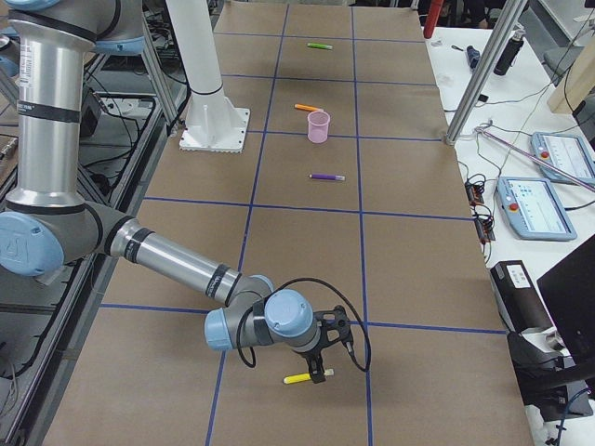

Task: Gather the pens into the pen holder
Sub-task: 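Grasp the yellow marker with the right gripper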

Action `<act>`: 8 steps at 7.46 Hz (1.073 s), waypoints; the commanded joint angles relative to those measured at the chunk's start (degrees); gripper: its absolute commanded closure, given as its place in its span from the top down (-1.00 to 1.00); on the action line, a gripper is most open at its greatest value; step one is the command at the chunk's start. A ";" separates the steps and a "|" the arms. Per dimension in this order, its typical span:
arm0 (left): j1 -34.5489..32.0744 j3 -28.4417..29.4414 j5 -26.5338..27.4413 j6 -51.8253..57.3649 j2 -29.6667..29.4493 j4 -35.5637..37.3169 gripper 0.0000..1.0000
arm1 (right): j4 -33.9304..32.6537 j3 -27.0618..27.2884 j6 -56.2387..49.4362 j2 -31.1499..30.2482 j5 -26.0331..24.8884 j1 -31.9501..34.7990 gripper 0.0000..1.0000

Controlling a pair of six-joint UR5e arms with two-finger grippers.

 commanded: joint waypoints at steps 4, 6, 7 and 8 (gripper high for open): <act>0.00 -0.02 -0.09 0.17 0.15 -0.13 1.00 | 2.41 -6.21 2.67 2.58 -3.27 -1.40 0.78; 0.00 -0.02 -0.09 0.17 0.15 -0.13 1.00 | 2.49 -9.30 2.76 5.32 -3.99 -3.86 0.72; 0.00 -0.11 -0.09 0.17 0.15 -0.13 1.00 | 2.49 -9.39 2.76 5.59 -3.99 -5.70 0.63; 0.00 -0.11 -0.09 0.17 0.15 -0.13 1.00 | 2.49 -9.65 2.76 5.59 -3.81 -6.68 0.56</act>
